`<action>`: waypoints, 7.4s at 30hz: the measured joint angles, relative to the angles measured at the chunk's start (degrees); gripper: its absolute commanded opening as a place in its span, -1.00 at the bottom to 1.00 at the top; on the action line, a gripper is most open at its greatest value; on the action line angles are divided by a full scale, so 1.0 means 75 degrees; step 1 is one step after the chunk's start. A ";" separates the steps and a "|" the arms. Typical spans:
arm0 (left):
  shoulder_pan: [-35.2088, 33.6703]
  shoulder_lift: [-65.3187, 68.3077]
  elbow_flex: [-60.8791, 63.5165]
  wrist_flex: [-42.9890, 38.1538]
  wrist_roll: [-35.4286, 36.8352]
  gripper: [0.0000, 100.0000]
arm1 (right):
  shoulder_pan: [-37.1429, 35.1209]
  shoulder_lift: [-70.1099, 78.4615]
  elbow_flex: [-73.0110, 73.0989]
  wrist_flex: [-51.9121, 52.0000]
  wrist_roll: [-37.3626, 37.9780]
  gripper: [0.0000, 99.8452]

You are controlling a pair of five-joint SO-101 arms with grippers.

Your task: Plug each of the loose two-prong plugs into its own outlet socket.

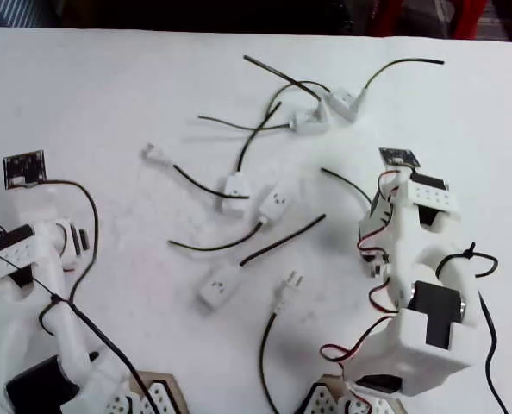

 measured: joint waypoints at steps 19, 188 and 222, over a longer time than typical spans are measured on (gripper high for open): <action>0.0000 0.0000 0.0000 0.0000 0.0000 -0.64 | -0.0199 -0.3012 0.0152 0.0680 0.0000 -0.97; 0.6330 0.0680 -0.0762 0.2122 -0.1360 -0.34 | -0.2661 -1.0596 0.6084 -0.5310 -0.3095 -0.97; 0.7326 0.3212 -0.3212 0.3200 -0.0867 -0.35 | -0.2661 -1.0608 0.6189 -0.5310 -0.3095 -0.97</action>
